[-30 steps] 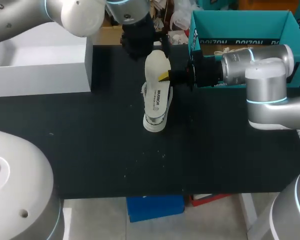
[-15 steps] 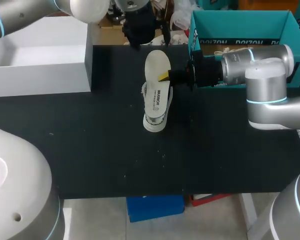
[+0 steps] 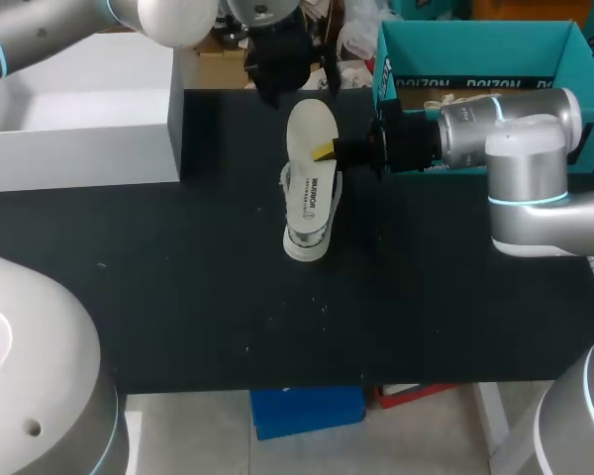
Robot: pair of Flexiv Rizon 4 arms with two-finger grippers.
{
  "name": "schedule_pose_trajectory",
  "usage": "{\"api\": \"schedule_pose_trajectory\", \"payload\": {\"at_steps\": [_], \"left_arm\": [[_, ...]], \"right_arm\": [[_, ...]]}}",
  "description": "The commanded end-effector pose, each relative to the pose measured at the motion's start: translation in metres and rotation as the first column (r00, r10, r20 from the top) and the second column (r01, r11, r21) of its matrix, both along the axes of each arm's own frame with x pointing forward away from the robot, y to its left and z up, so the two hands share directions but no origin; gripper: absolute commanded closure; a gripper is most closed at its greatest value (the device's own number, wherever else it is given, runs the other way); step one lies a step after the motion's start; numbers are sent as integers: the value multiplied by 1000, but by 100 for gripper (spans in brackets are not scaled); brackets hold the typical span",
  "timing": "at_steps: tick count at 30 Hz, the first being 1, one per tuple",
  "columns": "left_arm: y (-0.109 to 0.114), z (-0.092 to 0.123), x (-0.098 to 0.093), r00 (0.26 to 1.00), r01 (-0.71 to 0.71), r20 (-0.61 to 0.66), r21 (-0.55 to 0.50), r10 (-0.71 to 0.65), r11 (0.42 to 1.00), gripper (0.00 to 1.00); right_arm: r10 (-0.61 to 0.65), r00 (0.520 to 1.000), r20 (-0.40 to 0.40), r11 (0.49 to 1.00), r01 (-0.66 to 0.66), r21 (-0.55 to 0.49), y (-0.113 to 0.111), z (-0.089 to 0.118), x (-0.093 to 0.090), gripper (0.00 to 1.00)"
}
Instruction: Take the shoe out of the shoebox, open the shoe tongue, remove and reinsert the insole, then place the shoe into the shoebox
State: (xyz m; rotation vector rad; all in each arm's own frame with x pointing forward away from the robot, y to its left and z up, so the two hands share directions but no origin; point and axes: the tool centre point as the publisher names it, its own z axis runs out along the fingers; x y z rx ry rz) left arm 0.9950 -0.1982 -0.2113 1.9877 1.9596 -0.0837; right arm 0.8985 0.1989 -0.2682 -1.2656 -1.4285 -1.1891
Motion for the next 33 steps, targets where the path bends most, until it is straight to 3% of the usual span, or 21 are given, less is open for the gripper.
{"api": "schedule_pose_trajectory", "payload": {"at_steps": [1,30,33], "left_arm": [[13,7,-28,1000,-8,22,-4,8,1000,0],[19,-4,-171,999,49,-14,2,-49,999,0],[20,-2,-179,997,66,-28,-37,-67,997,0]], "right_arm": [[-1,1000,0,1000,1,0,1,-1,0,100],[-1,1000,0,1000,1,0,1,-1,0,100],[-1,1000,0,1000,1,0,1,-1,0,100]]}}
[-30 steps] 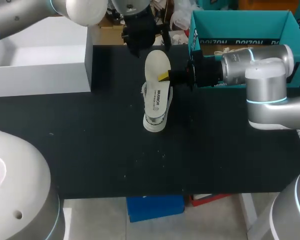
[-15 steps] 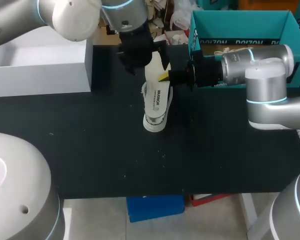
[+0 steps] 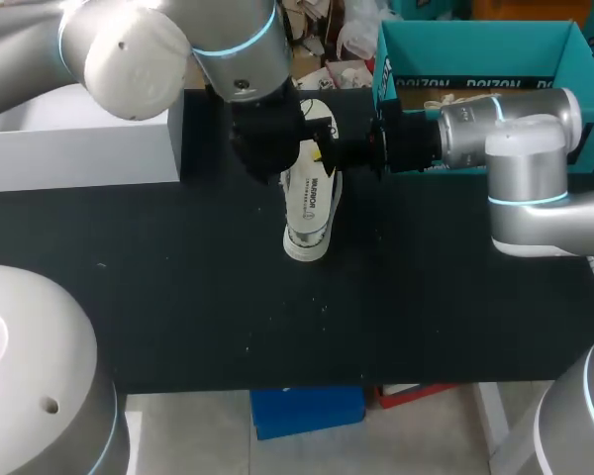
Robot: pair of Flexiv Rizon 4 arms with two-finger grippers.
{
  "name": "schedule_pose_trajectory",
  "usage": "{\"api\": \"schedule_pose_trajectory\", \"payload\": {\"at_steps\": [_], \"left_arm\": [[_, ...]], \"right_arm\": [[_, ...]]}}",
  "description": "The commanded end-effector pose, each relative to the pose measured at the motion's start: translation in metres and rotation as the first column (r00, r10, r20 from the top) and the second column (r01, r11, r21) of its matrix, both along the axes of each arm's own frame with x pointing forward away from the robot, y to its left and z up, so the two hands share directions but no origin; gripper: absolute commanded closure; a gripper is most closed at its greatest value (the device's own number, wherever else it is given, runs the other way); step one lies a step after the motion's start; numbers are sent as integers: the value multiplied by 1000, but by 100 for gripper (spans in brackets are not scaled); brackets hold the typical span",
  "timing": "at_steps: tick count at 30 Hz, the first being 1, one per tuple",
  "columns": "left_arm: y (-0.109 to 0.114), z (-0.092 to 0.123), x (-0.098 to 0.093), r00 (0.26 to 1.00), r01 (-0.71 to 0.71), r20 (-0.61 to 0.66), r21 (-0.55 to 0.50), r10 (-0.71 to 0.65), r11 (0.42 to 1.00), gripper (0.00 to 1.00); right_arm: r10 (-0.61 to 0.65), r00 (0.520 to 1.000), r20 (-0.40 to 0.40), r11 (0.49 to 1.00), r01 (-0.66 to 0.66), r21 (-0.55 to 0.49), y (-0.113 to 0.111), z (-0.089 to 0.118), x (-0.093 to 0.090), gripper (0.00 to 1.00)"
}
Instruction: Take the shoe out of the shoebox, open the shoe tongue, remove and reinsert the insole, then place the shoe into the shoebox
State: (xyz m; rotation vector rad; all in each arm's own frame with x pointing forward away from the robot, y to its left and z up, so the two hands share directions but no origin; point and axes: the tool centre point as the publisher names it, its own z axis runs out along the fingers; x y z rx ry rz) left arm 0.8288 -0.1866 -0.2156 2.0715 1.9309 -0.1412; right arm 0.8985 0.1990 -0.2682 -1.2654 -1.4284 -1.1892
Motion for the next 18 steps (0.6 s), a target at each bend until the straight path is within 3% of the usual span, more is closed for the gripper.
{"api": "schedule_pose_trajectory", "payload": {"at_steps": [1,3,5,9,18], "left_arm": [[9,3,-15,1000,9,12,-84,-8,996,0],[12,4,-17,999,25,-19,-166,-29,986,0],[16,4,-18,996,63,-38,-338,-81,939,0],[30,-2,-28,979,107,-66,-643,-194,759,0],[33,-6,-29,976,118,-60,-662,-208,740,0]], "right_arm": [[-1,1000,0,1000,1,0,1,-1,0,100],[-1,1000,0,1000,1,0,1,-1,0,100],[-1,1000,0,1000,1,0,1,-1,0,100],[-1,1000,0,1000,1,0,1,-1,0,100],[-1,1000,0,1000,1,0,1,-1,0,100]]}}
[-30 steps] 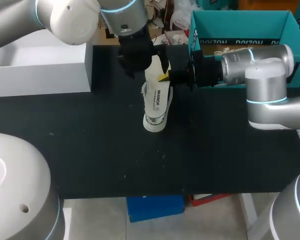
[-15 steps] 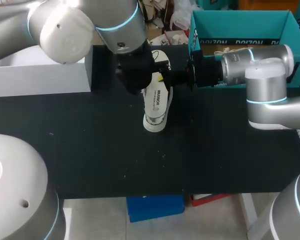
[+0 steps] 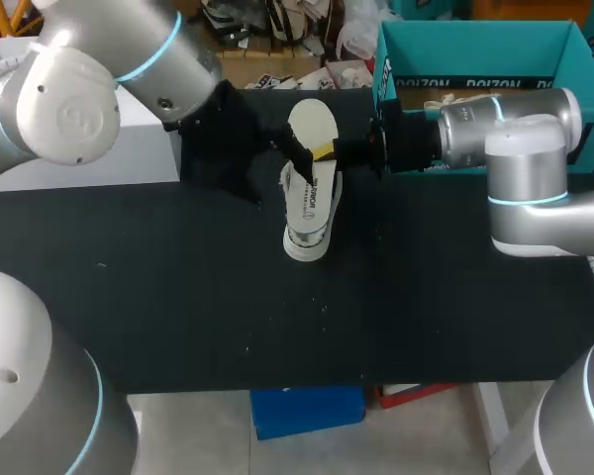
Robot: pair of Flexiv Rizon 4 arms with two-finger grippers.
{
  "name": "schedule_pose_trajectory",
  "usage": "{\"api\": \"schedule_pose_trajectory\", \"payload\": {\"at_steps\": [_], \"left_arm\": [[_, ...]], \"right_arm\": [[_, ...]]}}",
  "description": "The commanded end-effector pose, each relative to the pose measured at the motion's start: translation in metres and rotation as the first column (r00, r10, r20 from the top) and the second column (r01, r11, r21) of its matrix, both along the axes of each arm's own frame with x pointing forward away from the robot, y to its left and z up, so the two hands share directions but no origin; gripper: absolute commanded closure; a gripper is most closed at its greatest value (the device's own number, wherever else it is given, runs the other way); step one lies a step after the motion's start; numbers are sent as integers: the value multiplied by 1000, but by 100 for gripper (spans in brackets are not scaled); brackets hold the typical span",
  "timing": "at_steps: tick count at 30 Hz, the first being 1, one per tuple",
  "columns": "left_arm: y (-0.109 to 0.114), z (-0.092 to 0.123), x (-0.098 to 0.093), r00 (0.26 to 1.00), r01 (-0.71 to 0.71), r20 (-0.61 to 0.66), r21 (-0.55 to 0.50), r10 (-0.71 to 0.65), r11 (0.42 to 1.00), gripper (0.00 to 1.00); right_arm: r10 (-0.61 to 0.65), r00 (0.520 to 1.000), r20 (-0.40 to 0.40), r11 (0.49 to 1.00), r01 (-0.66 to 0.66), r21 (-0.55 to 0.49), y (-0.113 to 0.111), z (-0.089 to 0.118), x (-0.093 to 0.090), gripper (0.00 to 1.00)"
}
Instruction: Take the shoe out of the shoebox, open the shoe tongue, remove and reinsert the insole, then place the shoe into the shoebox
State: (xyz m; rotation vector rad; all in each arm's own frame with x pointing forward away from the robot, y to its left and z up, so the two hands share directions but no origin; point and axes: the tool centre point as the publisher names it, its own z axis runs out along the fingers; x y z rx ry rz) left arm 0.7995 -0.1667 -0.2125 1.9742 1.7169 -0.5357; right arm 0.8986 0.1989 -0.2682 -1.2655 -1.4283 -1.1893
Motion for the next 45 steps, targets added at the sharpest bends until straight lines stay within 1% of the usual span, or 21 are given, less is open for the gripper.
{"api": "schedule_pose_trajectory", "payload": {"at_steps": [1,10,14,17,19,21,23,26,28,38,41,43,45], "left_arm": [[13,-9,0,996,56,-40,-387,-78,920,0],[13,-9,0,996,56,-40,-387,-78,920,0],[17,-30,2,993,46,-69,-515,-94,856,0],[22,-40,7,995,18,-71,-572,-71,820,0],[25,-42,13,996,-15,-80,-606,-41,795,0],[26,-44,17,999,-18,-48,-611,-15,791,0],[28,-44,21,997,-35,-71,-664,-16,747,0],[31,-45,27,998,-47,-70,-689,-2,724,0],[32,-47,32,994,-82,-111,-703,5,707,0],[32,-47,32,994,-82,-111,-703,5,707,0],[28,-51,41,996,-80,-87,-712,25,698,0],[27,-53,48,996,-89,-63,-696,62,712,0],[25,-55,55,994,-105,-59,-703,90,703,0]], "right_arm": [[-1,1000,0,1000,1,0,1,-1,0,100],[-1,1000,0,1000,1,0,1,-1,0,100],[-1,1000,0,1000,1,0,1,-1,0,100],[-1,1000,0,1000,1,0,1,-1,0,100],[-1,1000,0,1000,1,0,1,-1,0,100],[-1,1000,0,1000,1,0,1,-1,0,100],[-1,1000,0,1000,1,0,1,-1,0,100],[-1,1000,0,1000,1,0,1,-1,0,100],[-1,1000,0,1000,1,0,1,-1,0,100],[-1,1000,0,1000,1,0,1,-1,0,100],[-1,1000,0,1000,1,0,1,-1,0,100],[-1,1000,0,1000,1,0,1,-1,0,100],[-1,1000,0,1000,1,0,1,-1,0,100]]}}
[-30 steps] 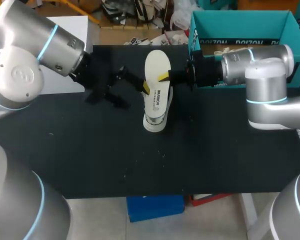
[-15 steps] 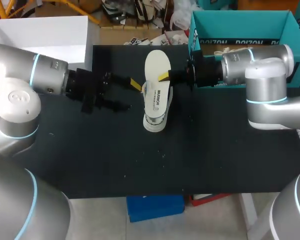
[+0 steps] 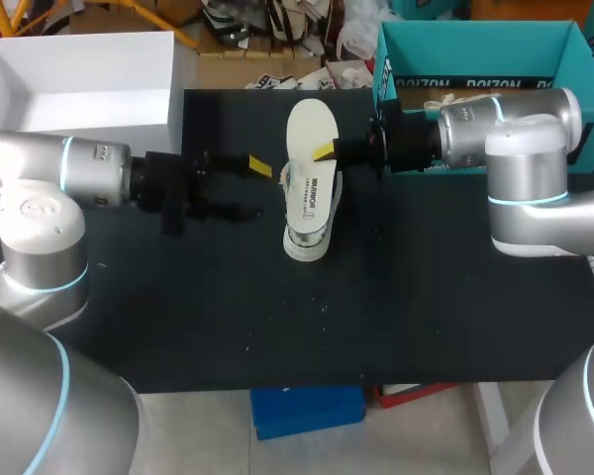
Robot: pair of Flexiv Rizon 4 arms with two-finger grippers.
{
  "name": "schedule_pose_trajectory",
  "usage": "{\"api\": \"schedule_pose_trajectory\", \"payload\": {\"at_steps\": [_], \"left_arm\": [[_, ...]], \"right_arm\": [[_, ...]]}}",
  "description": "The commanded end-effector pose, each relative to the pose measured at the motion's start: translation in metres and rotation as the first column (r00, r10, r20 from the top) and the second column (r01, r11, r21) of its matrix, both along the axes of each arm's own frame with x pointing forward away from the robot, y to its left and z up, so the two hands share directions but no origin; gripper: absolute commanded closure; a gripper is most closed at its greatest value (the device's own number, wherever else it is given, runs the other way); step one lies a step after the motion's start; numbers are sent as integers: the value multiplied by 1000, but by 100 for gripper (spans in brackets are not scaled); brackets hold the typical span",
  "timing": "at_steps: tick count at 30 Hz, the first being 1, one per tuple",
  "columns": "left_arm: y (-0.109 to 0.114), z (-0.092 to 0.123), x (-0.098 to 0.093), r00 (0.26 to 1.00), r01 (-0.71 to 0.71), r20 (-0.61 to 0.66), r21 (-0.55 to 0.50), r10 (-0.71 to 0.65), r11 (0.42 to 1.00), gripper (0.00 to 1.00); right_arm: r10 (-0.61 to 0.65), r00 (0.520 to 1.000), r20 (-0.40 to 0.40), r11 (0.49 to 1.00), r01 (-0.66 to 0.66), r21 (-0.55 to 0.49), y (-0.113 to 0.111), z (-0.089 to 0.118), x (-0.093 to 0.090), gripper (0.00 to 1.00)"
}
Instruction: Take the shoe out of the shoebox, open the shoe tongue, remove and reinsert the insole, then place the shoe into the shoebox
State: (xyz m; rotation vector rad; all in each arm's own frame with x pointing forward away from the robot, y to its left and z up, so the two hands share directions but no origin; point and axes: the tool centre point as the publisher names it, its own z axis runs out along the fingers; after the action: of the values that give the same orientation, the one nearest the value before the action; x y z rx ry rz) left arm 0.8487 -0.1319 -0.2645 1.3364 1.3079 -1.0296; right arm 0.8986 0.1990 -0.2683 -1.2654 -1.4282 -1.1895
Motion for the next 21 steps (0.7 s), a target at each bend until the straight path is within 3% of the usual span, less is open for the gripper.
{"api": "schedule_pose_trajectory", "payload": {"at_steps": [1,10,12,15,17,19,21], "left_arm": [[-11,-2,9,999,-42,21,-4,42,999,0],[-23,-3,39,995,-91,32,-21,92,996,0],[-28,-4,44,995,-91,31,-23,91,996,13],[-35,-8,52,995,-90,28,-20,91,996,42],[-39,-9,56,996,-89,23,-22,90,996,53],[-42,-10,58,996,-84,18,-26,84,996,56],[-48,-11,61,997,-76,17,-29,76,997,53]], "right_arm": [[-1,1000,0,1000,1,-1,1,0,0,100],[-1,1000,0,1000,1,-1,1,0,0,100],[-1,1000,0,1000,1,-1,1,0,0,100],[-1,1000,0,1000,1,-1,1,0,0,100],[-1,1000,0,1000,1,-1,1,0,0,100],[-1,1000,0,1000,1,-1,1,0,0,100],[-1,1000,0,1000,1,-1,1,0,0,100]]}}
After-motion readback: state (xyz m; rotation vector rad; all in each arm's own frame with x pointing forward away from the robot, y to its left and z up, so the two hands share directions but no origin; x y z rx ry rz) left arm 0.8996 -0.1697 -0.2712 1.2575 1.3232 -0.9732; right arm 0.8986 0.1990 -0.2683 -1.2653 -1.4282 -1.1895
